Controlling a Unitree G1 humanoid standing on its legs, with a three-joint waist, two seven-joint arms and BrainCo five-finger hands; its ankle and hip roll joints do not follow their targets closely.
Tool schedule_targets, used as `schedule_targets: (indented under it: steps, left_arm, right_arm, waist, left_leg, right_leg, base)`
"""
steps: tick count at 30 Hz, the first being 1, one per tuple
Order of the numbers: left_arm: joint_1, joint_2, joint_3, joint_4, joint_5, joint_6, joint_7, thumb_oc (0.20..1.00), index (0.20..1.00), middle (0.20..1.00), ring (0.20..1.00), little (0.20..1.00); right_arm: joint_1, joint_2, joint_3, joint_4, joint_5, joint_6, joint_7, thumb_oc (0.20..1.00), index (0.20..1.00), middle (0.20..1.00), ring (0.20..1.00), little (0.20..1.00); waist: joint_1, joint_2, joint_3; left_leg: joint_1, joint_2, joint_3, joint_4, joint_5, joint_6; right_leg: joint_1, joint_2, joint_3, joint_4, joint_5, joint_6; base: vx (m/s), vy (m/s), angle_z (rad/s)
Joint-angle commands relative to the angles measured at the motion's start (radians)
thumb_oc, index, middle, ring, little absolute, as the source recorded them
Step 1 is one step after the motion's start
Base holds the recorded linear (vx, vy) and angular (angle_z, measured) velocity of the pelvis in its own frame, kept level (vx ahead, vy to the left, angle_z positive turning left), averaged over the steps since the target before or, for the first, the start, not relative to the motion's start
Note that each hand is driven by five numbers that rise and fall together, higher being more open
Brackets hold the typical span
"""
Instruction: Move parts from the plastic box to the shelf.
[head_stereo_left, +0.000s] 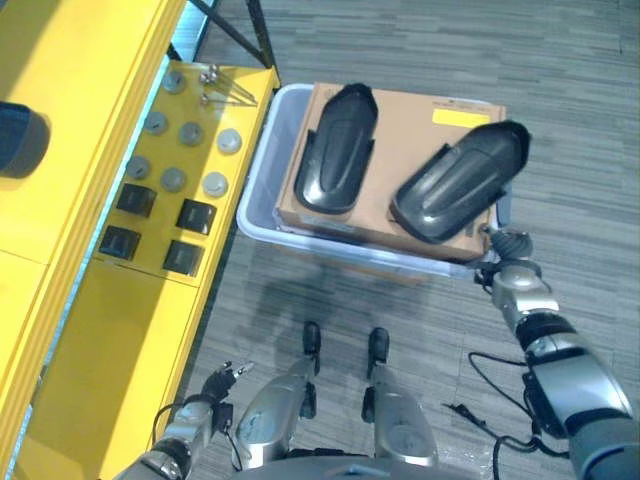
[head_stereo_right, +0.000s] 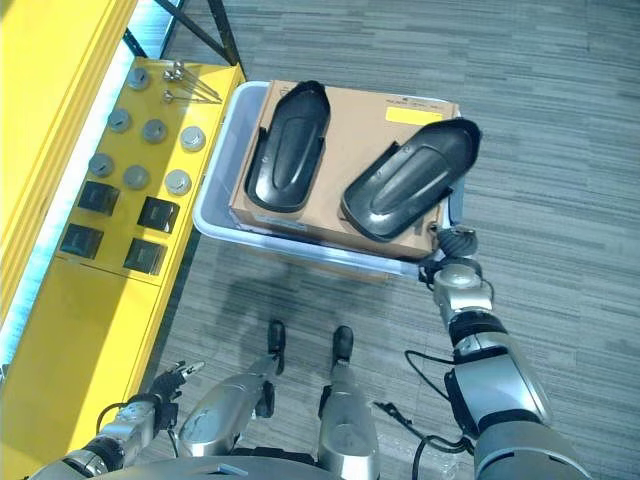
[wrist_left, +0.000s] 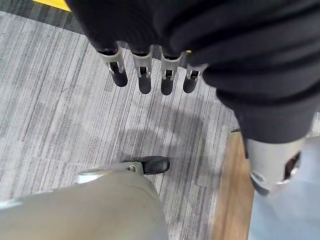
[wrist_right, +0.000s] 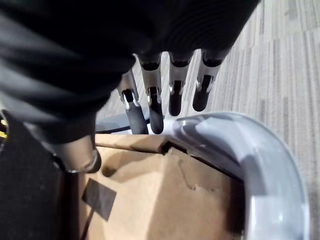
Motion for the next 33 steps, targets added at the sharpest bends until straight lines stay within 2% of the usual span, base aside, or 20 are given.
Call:
schedule_targets:
  steps: [1, 7, 12, 16, 17, 23, 27, 28, 30, 31, 33]
  left_arm:
    - [0.001, 0.001, -0.023, 0.026, 0.014, -0.011, 0.028, 1.000, 1.000, 1.000, 1.000, 1.000]
    - [0.010, -0.011, -0.009, 0.013, 0.008, 0.007, 0.040, 1.000, 1.000, 1.000, 1.000, 1.000]
    - [0.016, -0.018, -0.008, 0.010, 0.013, 0.022, 0.047, 1.000, 1.000, 1.000, 1.000, 1.000]
    - [0.019, -0.024, -0.013, 0.017, 0.015, 0.017, 0.047, 1.000, 1.000, 1.000, 1.000, 1.000]
    - [0.020, -0.025, -0.020, 0.022, 0.011, 0.007, 0.044, 1.000, 1.000, 1.000, 1.000, 1.000]
    - [0.009, -0.030, -0.041, 0.030, -0.001, -0.006, 0.034, 1.000, 1.000, 1.000, 1.000, 1.000]
    - [-0.001, -0.025, -0.050, 0.026, -0.012, -0.003, 0.023, 1.000, 1.000, 1.000, 1.000, 1.000]
    - [-0.008, -0.021, -0.052, 0.025, -0.015, 0.001, 0.014, 1.000, 1.000, 1.000, 1.000, 1.000]
    - [-0.011, -0.020, -0.053, 0.024, -0.013, 0.002, 0.010, 1.000, 1.000, 1.000, 1.000, 1.000]
    - [-0.013, -0.018, -0.050, 0.031, -0.008, -0.003, 0.002, 1.000, 1.000, 1.000, 1.000, 1.000]
    - [-0.014, -0.016, -0.052, 0.035, -0.004, -0.005, -0.002, 1.000, 1.000, 1.000, 1.000, 1.000]
  right_arm:
    - [-0.061, 0.022, 0.019, -0.167, -0.104, -0.137, -0.119, 1.000, 1.000, 1.000, 1.000, 1.000]
    - [-0.051, -0.005, -0.006, -0.325, -0.142, -0.137, -0.170, 1.000, 1.000, 1.000, 1.000, 1.000]
    - [-0.059, -0.010, -0.006, -0.378, -0.157, -0.067, -0.201, 1.000, 1.000, 1.000, 1.000, 1.000]
    - [-0.078, -0.008, 0.014, -0.332, -0.145, 0.028, -0.264, 1.000, 1.000, 1.000, 1.000, 1.000]
    - [-0.090, -0.006, 0.018, -0.287, -0.143, 0.035, -0.312, 1.000, 1.000, 1.000, 1.000, 1.000]
    - [-0.144, -0.002, 0.025, -0.169, -0.121, 0.054, -0.399, 1.000, 1.000, 1.000, 1.000, 1.000]
    - [-0.168, -0.002, 0.031, -0.122, -0.055, 0.088, -0.364, 1.000, 1.000, 1.000, 1.000, 1.000]
    - [-0.179, 0.005, 0.047, -0.079, -0.030, 0.118, -0.285, 1.000, 1.000, 1.000, 1.000, 1.000]
    - [-0.186, 0.008, 0.059, -0.057, -0.026, 0.147, -0.226, 1.000, 1.000, 1.000, 1.000, 1.000]
    - [-0.200, 0.017, 0.085, 0.006, 0.002, 0.128, -0.145, 1.000, 1.000, 1.000, 1.000, 1.000]
    - [-0.222, 0.020, 0.102, 0.055, -0.001, 0.133, -0.085, 1.000, 1.000, 1.000, 1.000, 1.000]
  waist:
    - [0.028, -0.072, -0.034]
    - [0.011, -0.076, -0.035]
    - [0.011, -0.077, -0.038]
    - [0.018, -0.074, -0.036]
    - [0.023, -0.071, -0.034]
    - [0.035, -0.057, -0.026]
    - [0.041, -0.047, -0.020]
    - [0.045, -0.042, -0.017]
    - [0.048, -0.038, -0.015]
    - [0.055, -0.035, -0.011]
    - [0.062, -0.032, -0.010]
  left_leg:
    - [0.026, 0.056, 0.012, 0.056, -0.099, -0.059]
    - [0.032, 0.061, 0.022, 0.056, -0.101, -0.060]
    - [0.031, 0.060, 0.018, 0.058, -0.103, -0.062]
    - [0.029, 0.058, 0.015, 0.061, -0.104, -0.060]
    - [0.026, 0.057, 0.014, 0.064, -0.105, -0.059]
    - [0.016, 0.049, 0.007, 0.068, -0.106, -0.057]
    - [0.008, 0.041, 0.002, 0.072, -0.107, -0.055]
    - [0.002, 0.037, -0.002, 0.076, -0.108, -0.054]
    - [-0.001, 0.034, -0.005, 0.079, -0.108, -0.054]
    - [-0.006, 0.033, -0.008, 0.085, -0.108, -0.054]
    - [-0.011, 0.031, -0.010, 0.090, -0.108, -0.054]
  right_leg:
    - [-0.015, -0.117, 0.023, 0.077, -0.078, 0.058]
    - [-0.011, -0.111, 0.037, 0.071, -0.078, 0.058]
    - [-0.007, -0.110, 0.036, 0.069, -0.080, 0.057]
    - [-0.008, -0.112, 0.033, 0.071, -0.081, 0.055]
    - [-0.008, -0.113, 0.031, 0.071, -0.081, 0.053]
    - [-0.013, -0.116, 0.027, 0.071, -0.081, 0.051]
    - [-0.019, -0.122, 0.025, 0.074, -0.082, 0.051]
    - [-0.025, -0.125, 0.024, 0.077, -0.082, 0.051]
    - [-0.029, -0.128, 0.024, 0.079, -0.082, 0.050]
    - [-0.032, -0.132, 0.022, 0.081, -0.081, 0.048]
    - [-0.036, -0.135, 0.020, 0.084, -0.081, 0.048]
  base:
    - [0.00, 0.013, -0.03]
    - [0.01, 0.009, -0.03]
    - [0.00, 0.000, 0.00]
    - [0.00, 0.000, 0.00]
    - [0.00, 0.000, 0.00]
    - [0.00, 0.019, 0.00]
    - [0.00, 0.052, 0.01]
    - [0.00, 0.045, 0.04]
    - [0.00, 0.047, 0.03]
    - [0.01, 0.038, 0.03]
    - [0.00, 0.018, 0.01]
